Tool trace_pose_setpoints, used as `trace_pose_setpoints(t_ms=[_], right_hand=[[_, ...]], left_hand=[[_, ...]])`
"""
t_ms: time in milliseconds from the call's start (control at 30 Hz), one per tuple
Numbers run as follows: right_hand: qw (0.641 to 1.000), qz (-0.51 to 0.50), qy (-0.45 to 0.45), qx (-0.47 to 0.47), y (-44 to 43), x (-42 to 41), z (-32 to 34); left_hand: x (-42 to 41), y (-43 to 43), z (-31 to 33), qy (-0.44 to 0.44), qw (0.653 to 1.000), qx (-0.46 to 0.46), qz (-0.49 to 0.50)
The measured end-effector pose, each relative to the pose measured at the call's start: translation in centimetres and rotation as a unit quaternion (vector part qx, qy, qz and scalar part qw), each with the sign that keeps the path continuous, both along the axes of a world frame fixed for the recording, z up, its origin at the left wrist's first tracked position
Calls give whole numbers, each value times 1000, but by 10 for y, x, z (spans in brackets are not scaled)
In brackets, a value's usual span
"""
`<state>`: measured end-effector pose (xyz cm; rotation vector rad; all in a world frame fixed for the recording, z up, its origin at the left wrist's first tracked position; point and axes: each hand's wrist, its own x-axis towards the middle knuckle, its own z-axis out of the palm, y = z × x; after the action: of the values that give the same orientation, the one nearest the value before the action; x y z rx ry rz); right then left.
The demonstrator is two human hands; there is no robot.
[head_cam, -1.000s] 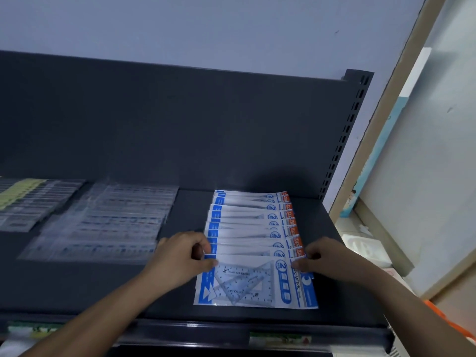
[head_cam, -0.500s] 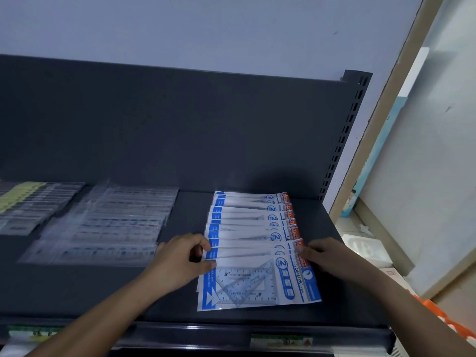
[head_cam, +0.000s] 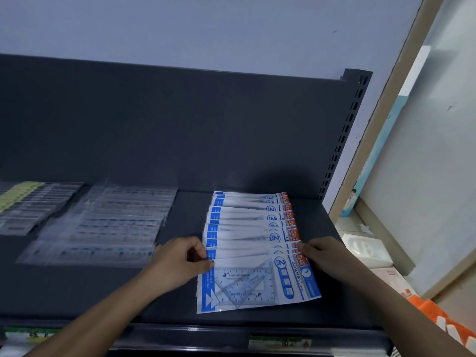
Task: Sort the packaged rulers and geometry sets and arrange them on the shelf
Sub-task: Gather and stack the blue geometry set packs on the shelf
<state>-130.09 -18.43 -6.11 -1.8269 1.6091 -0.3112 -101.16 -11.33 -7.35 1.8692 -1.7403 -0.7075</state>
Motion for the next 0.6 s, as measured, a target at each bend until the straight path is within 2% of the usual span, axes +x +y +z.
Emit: trace_pose_setpoints(t_ms=[300, 600], right_hand=[[999, -21, 6, -49, -2, 4, -2], [999, -19, -15, -36, -4, 8, -3]], left_hand=[[-2, -12, 3, -4, 999, -7, 52], [-7, -19, 7, 83, 992, -2, 95]])
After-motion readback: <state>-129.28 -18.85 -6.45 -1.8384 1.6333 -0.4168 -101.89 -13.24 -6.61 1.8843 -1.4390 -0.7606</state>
